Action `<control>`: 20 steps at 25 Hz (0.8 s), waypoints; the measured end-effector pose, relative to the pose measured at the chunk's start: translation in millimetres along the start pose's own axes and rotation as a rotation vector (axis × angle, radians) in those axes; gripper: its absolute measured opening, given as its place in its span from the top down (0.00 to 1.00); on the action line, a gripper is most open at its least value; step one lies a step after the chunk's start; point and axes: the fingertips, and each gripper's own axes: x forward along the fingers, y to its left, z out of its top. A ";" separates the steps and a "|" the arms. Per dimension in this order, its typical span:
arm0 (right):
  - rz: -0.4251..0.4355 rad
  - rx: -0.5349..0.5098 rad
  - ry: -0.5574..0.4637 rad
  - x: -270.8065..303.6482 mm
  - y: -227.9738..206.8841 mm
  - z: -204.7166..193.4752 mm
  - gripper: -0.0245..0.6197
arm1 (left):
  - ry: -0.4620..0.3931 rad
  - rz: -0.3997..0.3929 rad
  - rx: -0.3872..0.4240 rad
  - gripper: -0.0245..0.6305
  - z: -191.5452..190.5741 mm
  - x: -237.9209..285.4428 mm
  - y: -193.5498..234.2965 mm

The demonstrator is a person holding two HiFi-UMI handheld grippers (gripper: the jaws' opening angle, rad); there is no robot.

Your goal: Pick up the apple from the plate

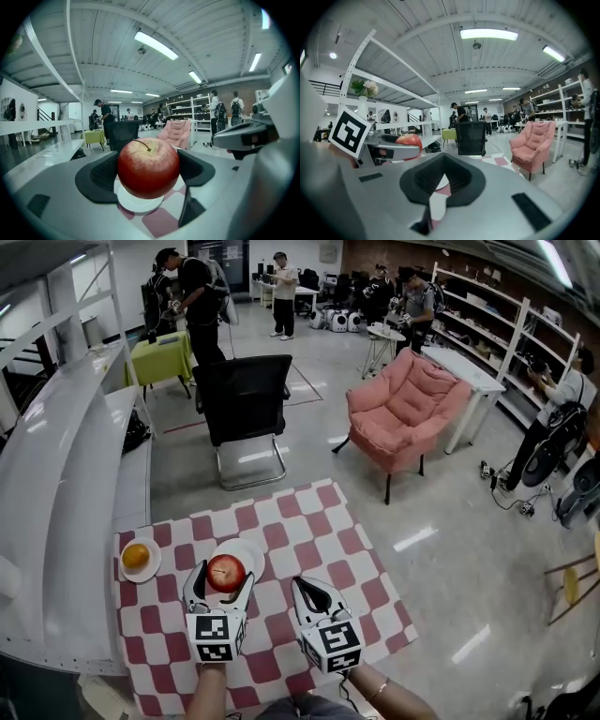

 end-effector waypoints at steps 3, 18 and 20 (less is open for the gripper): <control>0.004 -0.003 -0.018 -4.0 2.3 4.9 0.95 | -0.016 -0.001 0.002 0.37 6.1 -10.1 -3.6; 0.033 -0.043 -0.079 -39.8 17.7 27.5 0.95 | -0.055 0.025 0.020 0.37 28.3 -64.3 -17.7; 0.039 -0.052 -0.086 -44.8 19.8 31.2 0.95 | -0.059 0.036 0.019 0.37 30.6 -71.4 -17.7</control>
